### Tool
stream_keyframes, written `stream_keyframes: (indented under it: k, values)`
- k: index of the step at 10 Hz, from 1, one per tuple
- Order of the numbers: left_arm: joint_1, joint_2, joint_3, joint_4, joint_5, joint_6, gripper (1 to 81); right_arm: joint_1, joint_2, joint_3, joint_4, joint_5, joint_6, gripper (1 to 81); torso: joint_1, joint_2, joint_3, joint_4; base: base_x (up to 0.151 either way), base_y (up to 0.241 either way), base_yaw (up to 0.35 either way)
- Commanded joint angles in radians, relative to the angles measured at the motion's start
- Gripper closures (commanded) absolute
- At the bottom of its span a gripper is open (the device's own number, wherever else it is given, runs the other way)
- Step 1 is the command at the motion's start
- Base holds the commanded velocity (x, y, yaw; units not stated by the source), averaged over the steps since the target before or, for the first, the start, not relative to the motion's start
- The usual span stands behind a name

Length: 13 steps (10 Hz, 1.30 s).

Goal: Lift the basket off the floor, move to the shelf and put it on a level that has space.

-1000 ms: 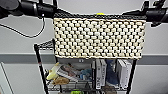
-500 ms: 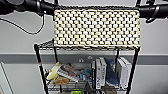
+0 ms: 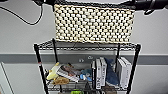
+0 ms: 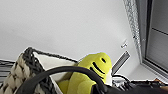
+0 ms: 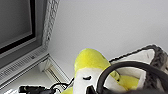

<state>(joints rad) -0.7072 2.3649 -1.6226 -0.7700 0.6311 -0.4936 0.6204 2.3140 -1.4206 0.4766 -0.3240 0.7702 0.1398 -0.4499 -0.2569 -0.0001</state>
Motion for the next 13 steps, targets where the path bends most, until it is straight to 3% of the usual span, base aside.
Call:
stream_keyframes:
  k: [1,5,7,10,13]
  values:
    - [-0.163,0.064,-0.088,-0.006,-0.039,0.020,81.1,0.141,0.057,-0.072,-0.007,0.053,-0.002,81.1,0.000,0.000,0.000,0.000,0.000,0.000,0.000]
    - [-0.093,0.140,-0.251,-0.003,0.019,0.104,81.1,0.127,0.115,-0.205,-0.070,-0.012,-0.003,81.1,0.000,0.000,0.000,0.000,0.000,0.000,0.000]
    - [-0.047,0.172,-0.365,0.023,0.035,0.129,81.1,0.078,0.167,-0.292,-0.070,-0.041,-0.052,81.1,0.000,0.000,0.000,0.000,0.000,0.000,0.000]
    - [-0.005,0.243,-0.468,0.084,0.076,0.136,81.1,0.031,0.192,-0.372,-0.075,-0.066,-0.089,81.1,0.000,0.000,0.000,0.000,0.000,0.000,0.000]
    - [0.027,0.248,-0.556,0.089,0.085,0.170,81.1,-0.035,0.216,-0.446,-0.082,-0.064,-0.110,81.1,0.001,0.001,-0.001,0.000,0.000,0.000,0.000]
